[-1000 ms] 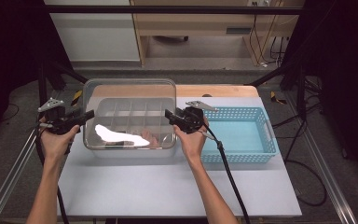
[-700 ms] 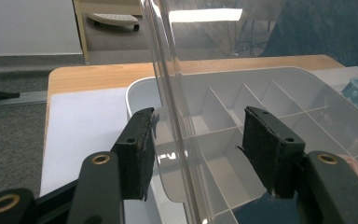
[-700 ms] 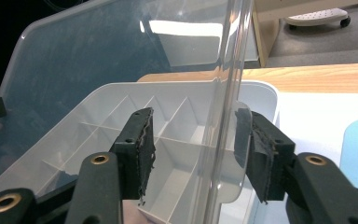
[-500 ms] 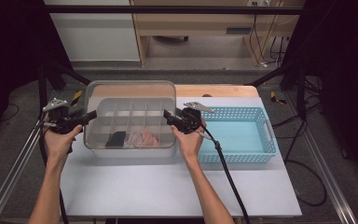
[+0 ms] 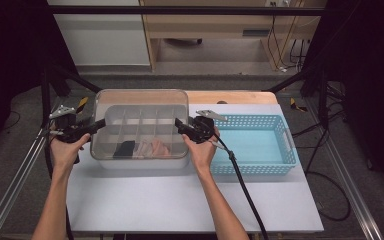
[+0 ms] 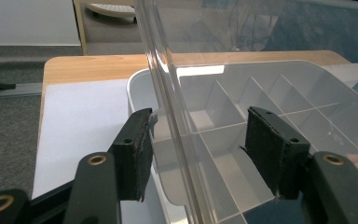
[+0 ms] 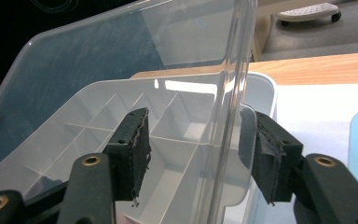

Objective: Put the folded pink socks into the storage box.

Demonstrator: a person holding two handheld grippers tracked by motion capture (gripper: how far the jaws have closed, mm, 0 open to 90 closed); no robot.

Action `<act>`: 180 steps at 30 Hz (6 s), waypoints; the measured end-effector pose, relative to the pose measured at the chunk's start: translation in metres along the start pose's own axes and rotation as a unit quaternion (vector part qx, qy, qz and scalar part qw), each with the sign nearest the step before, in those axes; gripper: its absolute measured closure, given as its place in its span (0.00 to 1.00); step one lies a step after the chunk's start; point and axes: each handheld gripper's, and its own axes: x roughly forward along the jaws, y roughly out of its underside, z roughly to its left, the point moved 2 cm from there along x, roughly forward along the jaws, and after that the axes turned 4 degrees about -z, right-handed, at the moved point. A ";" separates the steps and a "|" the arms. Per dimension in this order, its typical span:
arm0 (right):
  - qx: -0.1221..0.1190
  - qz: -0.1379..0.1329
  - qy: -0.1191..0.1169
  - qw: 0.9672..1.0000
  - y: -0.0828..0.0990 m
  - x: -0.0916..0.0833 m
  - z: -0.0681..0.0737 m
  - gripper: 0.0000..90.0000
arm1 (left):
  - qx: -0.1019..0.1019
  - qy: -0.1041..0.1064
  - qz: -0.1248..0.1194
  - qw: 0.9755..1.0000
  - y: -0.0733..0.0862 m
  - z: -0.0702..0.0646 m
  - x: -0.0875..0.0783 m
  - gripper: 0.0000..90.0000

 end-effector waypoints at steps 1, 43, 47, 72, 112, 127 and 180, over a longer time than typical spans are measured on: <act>0.000 -0.001 0.001 1.000 0.000 0.001 0.000 0.48 | -0.003 0.000 0.001 1.000 0.000 0.000 0.000 0.45; 0.015 0.016 0.031 0.999 0.013 0.016 -0.006 0.43 | -0.025 0.004 0.033 0.999 0.010 0.010 0.021 0.43; 0.011 0.013 0.032 0.999 0.013 0.016 -0.006 0.42 | -0.024 0.003 0.034 0.999 0.009 0.010 0.020 0.43; -0.026 0.018 0.047 0.998 0.018 0.020 -0.005 0.36 | -0.030 0.000 0.049 0.998 0.013 0.011 0.024 0.43; -0.061 -0.013 -0.006 0.998 -0.034 -0.075 -0.012 0.54 | 0.040 0.027 -0.015 0.999 0.008 -0.056 -0.045 0.69; -0.084 0.004 -0.021 0.996 -0.014 -0.142 -0.065 0.67 | 0.087 0.089 0.009 0.992 0.045 -0.097 -0.059 0.81; -0.139 0.022 0.033 0.990 0.017 -0.217 -0.096 0.35 | 0.085 0.055 0.071 0.992 0.127 -0.073 -0.089 0.50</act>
